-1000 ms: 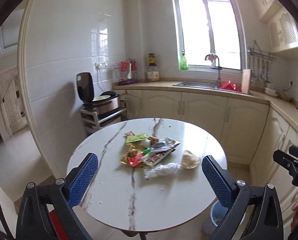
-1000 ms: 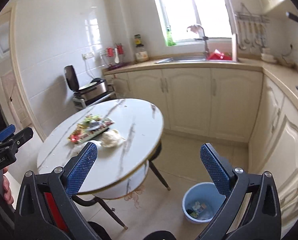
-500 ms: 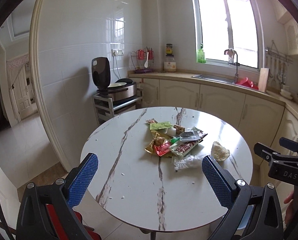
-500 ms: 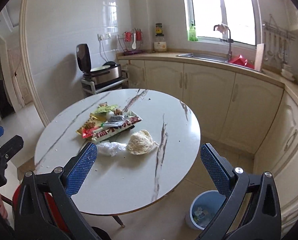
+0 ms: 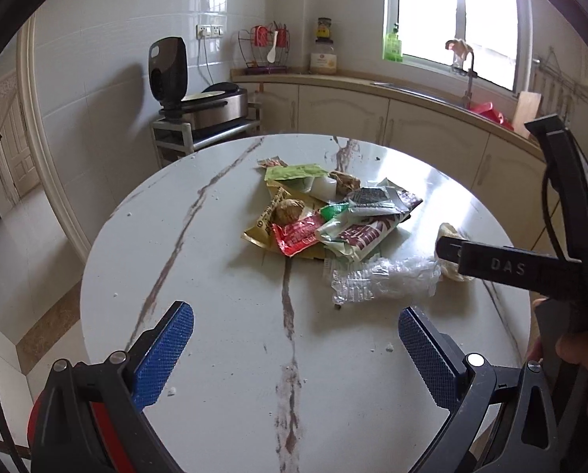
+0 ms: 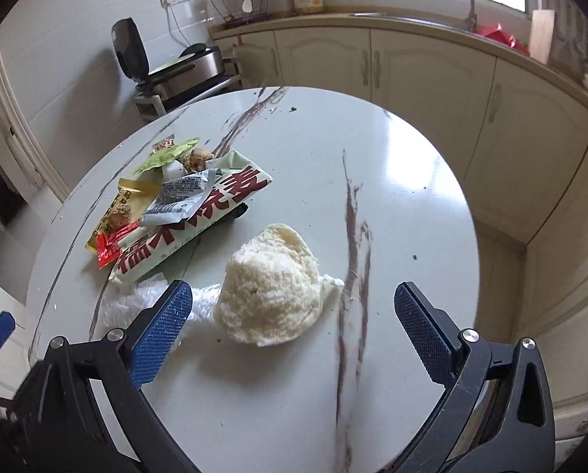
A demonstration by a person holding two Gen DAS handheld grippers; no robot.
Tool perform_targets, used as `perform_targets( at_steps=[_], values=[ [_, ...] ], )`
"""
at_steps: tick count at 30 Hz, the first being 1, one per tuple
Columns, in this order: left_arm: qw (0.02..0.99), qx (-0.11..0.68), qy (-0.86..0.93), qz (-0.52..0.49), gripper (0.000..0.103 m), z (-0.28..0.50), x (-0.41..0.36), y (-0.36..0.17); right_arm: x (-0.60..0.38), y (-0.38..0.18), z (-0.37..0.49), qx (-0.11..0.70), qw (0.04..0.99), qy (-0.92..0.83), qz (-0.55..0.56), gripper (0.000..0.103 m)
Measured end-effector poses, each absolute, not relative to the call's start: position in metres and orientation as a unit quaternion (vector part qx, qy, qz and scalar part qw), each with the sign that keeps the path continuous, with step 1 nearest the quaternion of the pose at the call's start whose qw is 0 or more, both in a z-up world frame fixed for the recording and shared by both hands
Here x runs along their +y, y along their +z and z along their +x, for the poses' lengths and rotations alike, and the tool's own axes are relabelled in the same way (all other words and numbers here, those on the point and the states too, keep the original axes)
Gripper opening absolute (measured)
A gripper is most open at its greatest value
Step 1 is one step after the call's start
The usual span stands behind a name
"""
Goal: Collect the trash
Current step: 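Move both tools back over the table, then grasp the clear plastic wrap with the left tool while the right tool grasps the tissue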
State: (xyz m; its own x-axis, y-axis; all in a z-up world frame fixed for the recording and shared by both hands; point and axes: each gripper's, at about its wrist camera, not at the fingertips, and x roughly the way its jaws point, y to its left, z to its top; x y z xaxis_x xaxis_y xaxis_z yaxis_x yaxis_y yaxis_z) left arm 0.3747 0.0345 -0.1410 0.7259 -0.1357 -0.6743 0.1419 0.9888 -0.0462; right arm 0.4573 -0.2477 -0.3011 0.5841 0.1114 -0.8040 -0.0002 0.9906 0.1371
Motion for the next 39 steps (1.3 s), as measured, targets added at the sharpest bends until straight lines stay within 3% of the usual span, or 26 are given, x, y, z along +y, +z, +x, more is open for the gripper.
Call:
perform_targets(
  at_steps=[5,6,7,17,25,31,34,35,39],
  values=[
    [0.920,0.382,-0.085,-0.011,0.102,0.393,0.026,-0.147,-0.242,-0.312,0.466,0.458,0.886,0.052,0.041,0.076],
    [0.918,0.388,-0.086,-0.014,0.102,0.397,0.024,-0.147,-0.242,-0.310,0.464,0.454,0.887,0.068,0.044,0.060],
    [0.916,0.390,-0.086,-0.016,0.102,0.402,0.021,-0.147,-0.244,-0.309,0.462,0.453,0.888,0.070,0.041,0.054],
    [0.907,0.411,-0.068,-0.066,0.102,0.447,-0.014,-0.139,-0.304,-0.305,0.432,0.425,0.897,0.081,0.092,0.052],
    [0.897,0.439,-0.043,-0.040,0.100,0.486,-0.041,-0.163,-0.325,-0.307,0.424,0.415,0.896,0.099,0.121,0.052],
    [0.896,0.441,-0.055,-0.015,0.079,0.490,-0.043,-0.176,-0.329,-0.308,0.419,0.411,0.897,0.104,0.123,0.052],
    [0.896,0.438,-0.077,-0.017,0.045,0.484,-0.038,-0.174,-0.326,-0.307,0.416,0.411,0.897,0.107,0.122,0.052],
    [0.895,0.438,-0.089,-0.016,0.039,0.482,-0.036,-0.174,-0.324,-0.307,0.414,0.411,0.897,0.109,0.120,0.052],
    [0.895,0.430,-0.113,-0.024,0.031,0.465,-0.027,-0.176,-0.317,-0.307,0.404,0.412,0.896,0.119,0.119,0.052]
  ],
)
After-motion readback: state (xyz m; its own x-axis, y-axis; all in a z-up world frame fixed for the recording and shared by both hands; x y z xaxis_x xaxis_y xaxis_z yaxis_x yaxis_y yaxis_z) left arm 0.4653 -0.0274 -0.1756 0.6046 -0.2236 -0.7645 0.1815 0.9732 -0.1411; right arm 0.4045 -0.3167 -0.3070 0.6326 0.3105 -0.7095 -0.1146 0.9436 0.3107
